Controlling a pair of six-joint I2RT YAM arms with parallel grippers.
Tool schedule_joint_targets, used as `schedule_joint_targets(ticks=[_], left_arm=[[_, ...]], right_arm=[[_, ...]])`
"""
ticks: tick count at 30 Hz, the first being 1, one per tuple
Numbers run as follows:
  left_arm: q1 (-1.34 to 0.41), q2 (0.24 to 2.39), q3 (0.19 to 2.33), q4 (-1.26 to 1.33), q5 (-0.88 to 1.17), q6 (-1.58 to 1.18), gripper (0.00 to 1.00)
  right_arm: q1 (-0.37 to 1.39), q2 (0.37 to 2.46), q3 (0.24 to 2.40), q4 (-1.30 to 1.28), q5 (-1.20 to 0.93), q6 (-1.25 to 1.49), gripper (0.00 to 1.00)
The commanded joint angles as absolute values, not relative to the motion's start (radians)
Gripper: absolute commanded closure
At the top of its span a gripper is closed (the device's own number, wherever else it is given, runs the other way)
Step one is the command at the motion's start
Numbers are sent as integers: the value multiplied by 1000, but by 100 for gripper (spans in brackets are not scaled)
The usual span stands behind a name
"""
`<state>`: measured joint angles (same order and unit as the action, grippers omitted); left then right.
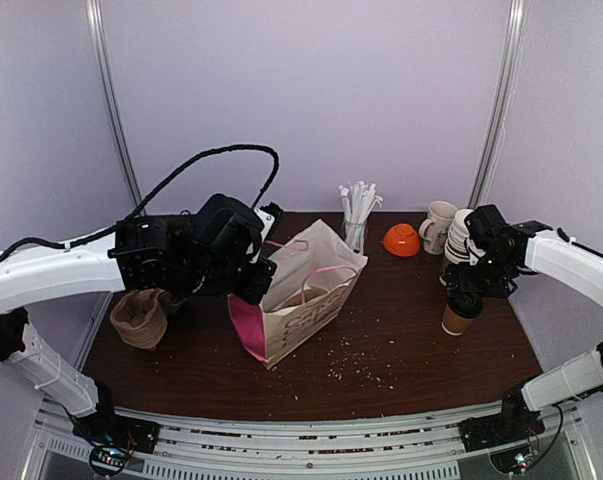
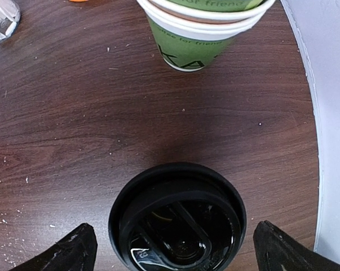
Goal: Pack the takeout coffee
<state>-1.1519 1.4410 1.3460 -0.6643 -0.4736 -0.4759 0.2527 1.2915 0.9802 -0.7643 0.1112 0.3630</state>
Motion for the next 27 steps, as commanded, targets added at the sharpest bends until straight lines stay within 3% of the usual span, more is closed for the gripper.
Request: schedule_joint_targets(ticks=[1, 27], left_arm=[[-1152, 1417, 1319, -618, -459, -462, 100], [-1152, 1421, 1307, -598, -443, -456, 100]], right_arm=[[231, 1311, 952, -758, 98, 357, 0], [190, 1372, 908, -704, -13, 364, 0]])
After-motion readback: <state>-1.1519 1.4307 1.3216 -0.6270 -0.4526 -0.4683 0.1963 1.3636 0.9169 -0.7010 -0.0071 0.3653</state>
